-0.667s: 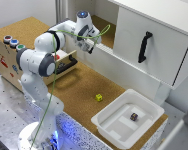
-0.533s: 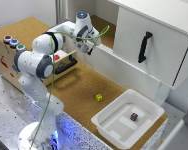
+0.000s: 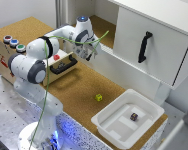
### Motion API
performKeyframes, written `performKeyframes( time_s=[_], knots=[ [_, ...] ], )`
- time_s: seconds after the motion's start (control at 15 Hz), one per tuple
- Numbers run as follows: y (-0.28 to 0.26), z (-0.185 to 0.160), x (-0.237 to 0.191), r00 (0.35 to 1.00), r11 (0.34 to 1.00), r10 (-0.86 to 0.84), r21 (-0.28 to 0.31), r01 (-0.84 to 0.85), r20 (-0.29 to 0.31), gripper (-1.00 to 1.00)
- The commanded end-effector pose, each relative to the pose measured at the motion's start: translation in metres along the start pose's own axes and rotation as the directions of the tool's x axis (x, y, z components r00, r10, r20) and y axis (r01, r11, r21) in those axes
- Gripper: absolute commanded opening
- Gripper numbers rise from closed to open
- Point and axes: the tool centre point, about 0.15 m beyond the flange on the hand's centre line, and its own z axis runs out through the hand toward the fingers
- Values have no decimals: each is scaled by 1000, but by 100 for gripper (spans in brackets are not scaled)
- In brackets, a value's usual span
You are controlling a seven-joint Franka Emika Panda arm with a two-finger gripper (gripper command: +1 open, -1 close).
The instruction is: Grasp the yellow block
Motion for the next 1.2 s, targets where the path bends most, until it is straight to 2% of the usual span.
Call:
performKeyframes(
  time_s=[0.0, 0.2, 0.27, 0.4, 0.47, 0.73, 0.93, 1.13],
  knots=[
    [7, 1, -10, 1000, 999, -17, -32, 17, -18, 100],
    [7, 1, -10, 1000, 999, -17, -32, 17, -18, 100],
    [8, 4, 5, 1000, 1000, -11, 3, 11, 3, 100],
    [36, 17, 10, 999, 999, -38, 11, 38, 16, 100],
    [48, 26, 3, 999, 1000, -29, -4, 30, 32, 100],
    [95, 63, -58, 992, 996, 58, -80, -50, 113, 100],
    [115, 82, -106, 984, 989, 58, -145, -33, 168, 100],
    [134, 104, -140, 970, 986, 72, -164, -33, 233, 100]
  ],
)
